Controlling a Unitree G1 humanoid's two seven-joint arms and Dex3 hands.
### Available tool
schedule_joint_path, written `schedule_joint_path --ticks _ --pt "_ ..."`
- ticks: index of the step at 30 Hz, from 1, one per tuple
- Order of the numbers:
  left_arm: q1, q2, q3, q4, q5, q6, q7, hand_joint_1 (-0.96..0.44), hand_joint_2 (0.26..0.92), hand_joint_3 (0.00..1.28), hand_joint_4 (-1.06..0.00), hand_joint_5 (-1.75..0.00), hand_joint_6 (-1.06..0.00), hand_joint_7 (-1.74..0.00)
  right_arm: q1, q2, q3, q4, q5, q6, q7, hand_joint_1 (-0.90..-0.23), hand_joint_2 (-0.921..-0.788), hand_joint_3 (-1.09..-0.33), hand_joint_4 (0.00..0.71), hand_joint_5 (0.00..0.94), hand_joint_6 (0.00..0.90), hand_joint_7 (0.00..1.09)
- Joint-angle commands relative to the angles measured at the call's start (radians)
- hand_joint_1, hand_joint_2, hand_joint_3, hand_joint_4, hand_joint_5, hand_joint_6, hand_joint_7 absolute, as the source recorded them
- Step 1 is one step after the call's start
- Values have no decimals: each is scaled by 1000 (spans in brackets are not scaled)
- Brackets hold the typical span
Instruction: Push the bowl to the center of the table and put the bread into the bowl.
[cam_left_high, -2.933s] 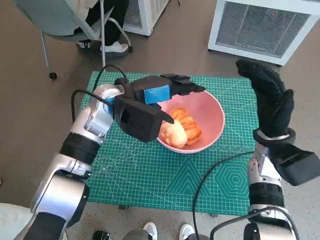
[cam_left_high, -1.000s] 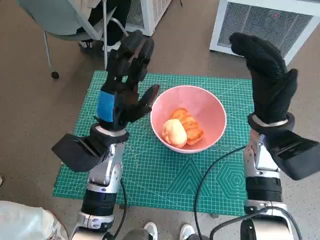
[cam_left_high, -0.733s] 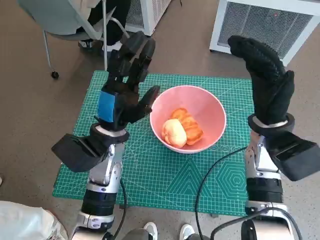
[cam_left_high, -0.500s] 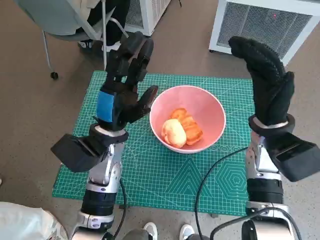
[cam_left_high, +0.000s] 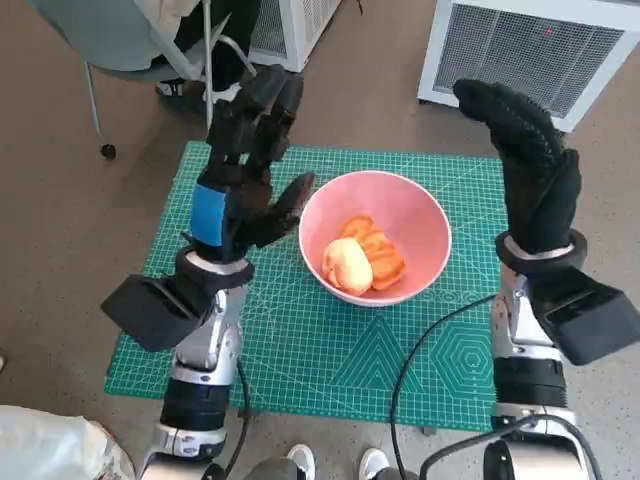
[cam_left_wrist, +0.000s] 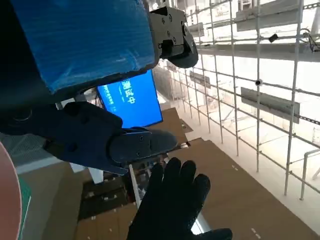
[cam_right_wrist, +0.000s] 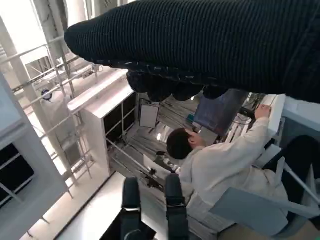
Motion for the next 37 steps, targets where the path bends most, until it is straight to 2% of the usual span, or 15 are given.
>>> schedule_joint_path --ticks 1,17,37 --pt "-13 11 9 17 2 -27 -9 -472 921 415 -217 -10 1 -683 30 3 -1 28 -2 -9 -6 -586 -921 -767 355 0 206 346" --pt "-26 31 28 63 13 -83 -17 -465 921 403 -215 -8 1 -679 24 5 0 66 4 -26 -1 -572 -921 -765 355 0 190 351" --pt "-28 46 32 79 25 -102 -11 -455 921 400 -200 0 1 -638 15 6 3 93 -6 -33 -6 -580 -921 -763 354 0 186 362"
